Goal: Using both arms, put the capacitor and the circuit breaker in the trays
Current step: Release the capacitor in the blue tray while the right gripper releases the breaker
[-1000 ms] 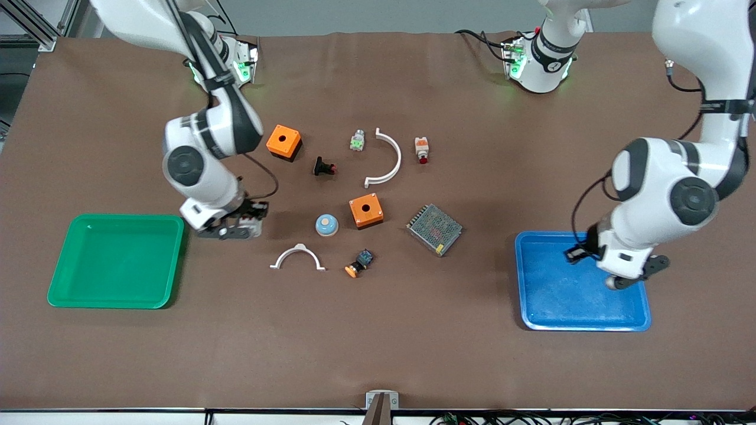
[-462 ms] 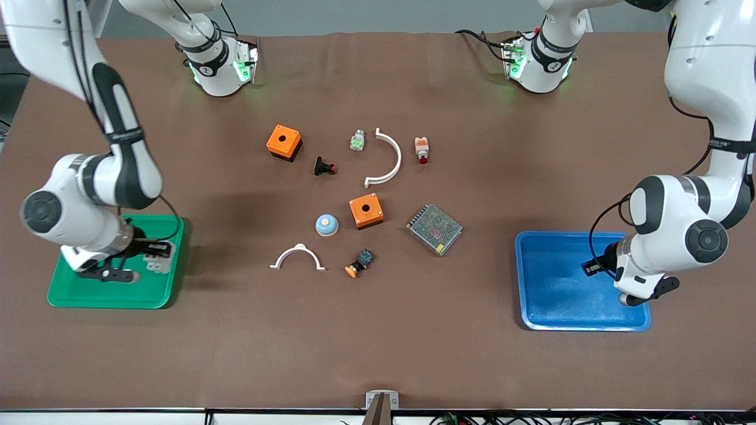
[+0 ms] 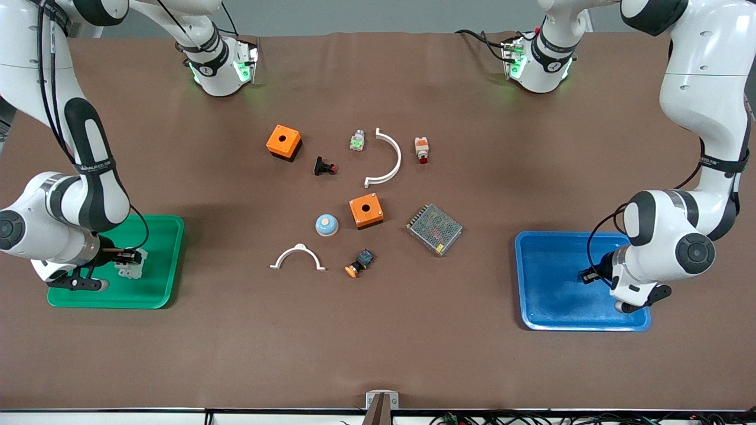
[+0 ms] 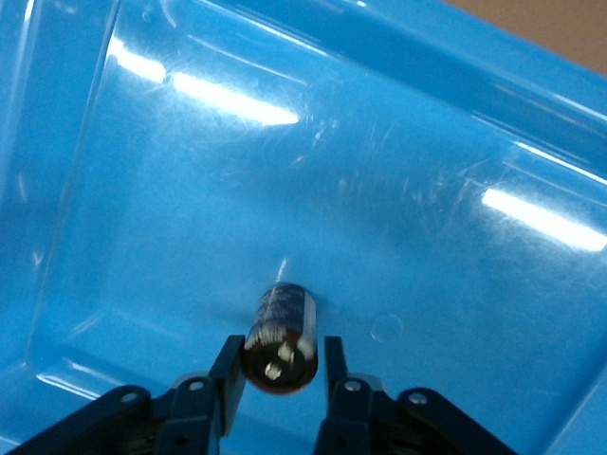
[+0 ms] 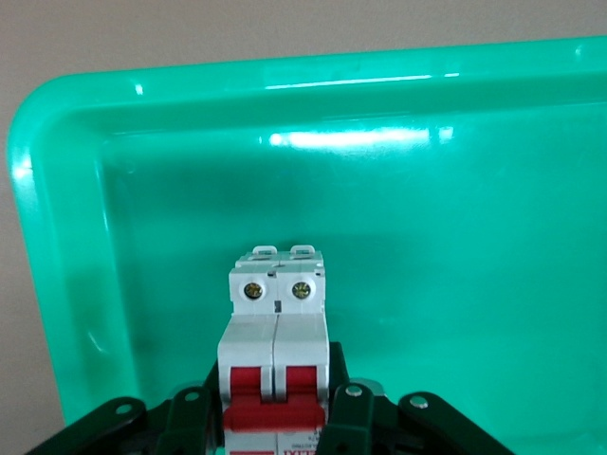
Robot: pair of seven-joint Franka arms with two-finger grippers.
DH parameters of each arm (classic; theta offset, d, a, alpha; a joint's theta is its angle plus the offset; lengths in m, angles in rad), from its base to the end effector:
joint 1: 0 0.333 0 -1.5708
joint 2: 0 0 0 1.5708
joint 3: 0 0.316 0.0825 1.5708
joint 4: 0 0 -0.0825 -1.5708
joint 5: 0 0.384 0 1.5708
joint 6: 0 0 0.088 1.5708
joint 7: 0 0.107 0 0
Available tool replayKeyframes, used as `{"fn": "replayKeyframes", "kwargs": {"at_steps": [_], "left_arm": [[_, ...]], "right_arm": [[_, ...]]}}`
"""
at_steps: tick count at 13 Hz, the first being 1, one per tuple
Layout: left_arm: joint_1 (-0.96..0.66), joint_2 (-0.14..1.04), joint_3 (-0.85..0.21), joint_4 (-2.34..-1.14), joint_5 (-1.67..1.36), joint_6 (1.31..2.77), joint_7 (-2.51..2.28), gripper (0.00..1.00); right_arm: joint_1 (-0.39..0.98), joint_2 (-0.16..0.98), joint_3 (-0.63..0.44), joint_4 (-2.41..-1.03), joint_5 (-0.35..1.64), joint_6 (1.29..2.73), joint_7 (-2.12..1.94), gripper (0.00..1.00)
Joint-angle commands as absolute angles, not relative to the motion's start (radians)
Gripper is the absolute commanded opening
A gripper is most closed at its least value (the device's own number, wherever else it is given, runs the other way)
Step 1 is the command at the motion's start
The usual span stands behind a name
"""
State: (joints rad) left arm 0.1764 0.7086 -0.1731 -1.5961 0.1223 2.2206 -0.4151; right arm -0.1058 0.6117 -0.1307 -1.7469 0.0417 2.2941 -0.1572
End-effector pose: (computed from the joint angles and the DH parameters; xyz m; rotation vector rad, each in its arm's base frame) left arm 0.6882 0.0212 0.2149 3.0796 0.5885 -0.1162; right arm 0.6433 -0.1468 0.2208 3.1042 -0.1345 -0.1034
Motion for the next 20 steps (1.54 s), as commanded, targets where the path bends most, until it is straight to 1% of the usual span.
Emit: {"fn": "replayKeyframes", "kwargs": {"at_steps": [1, 4, 10, 11, 12, 13, 14, 15, 18, 20], "left_arm": [[0.181, 0.703, -0.179, -1.574, 0.144, 2.223, -0.413, 1.00], [0.178, 0.629, -0.187, -1.551, 0.150, 2.198, -0.402, 1.00], [0.183, 0.445, -0.190, -1.548, 0.150, 2.074, -0.267, 1.00], [0.184, 0.418, -0.190, -1.546, 0.150, 2.050, -0.241, 1.00], [0.183, 0.391, -0.190, -1.545, 0.150, 2.024, -0.230, 1.00], [0.181, 0.367, -0.192, -1.537, 0.150, 1.990, -0.229, 1.00], [0.179, 0.347, -0.195, -1.523, 0.149, 1.944, -0.227, 1.00], [0.176, 0.330, -0.199, -1.505, 0.143, 1.890, -0.229, 1.00], [0.176, 0.292, -0.236, -1.463, 0.140, 1.771, -0.227, 1.00], [0.176, 0.249, -0.253, -1.462, 0.138, 1.723, -0.226, 1.00]], "right_arm": [[-0.124, 0.626, -0.112, -1.720, 0.028, 2.289, -0.169, 0.01], [-0.140, 0.626, -0.112, -1.717, 0.025, 2.289, -0.170, 0.02], [-0.181, 0.627, -0.113, -1.707, -0.011, 2.287, -0.172, 0.03], [-0.184, 0.633, -0.112, -1.707, -0.011, 2.289, -0.170, 0.09], [-0.190, 0.640, -0.112, -1.698, -0.011, 2.289, -0.172, 0.18], [-0.193, 0.650, -0.112, -1.689, -0.011, 2.287, -0.176, 0.41], [-0.195, 0.653, -0.112, -1.684, -0.011, 2.289, -0.205, 0.84], [-0.196, 0.655, -0.112, -1.683, -0.011, 2.289, -0.245, 1.00], [-0.196, 0.652, -0.112, -1.635, -0.008, 2.269, -0.275, 1.00], [-0.178, 0.649, -0.106, -1.580, -0.003, 2.159, -0.269, 1.00]]}}
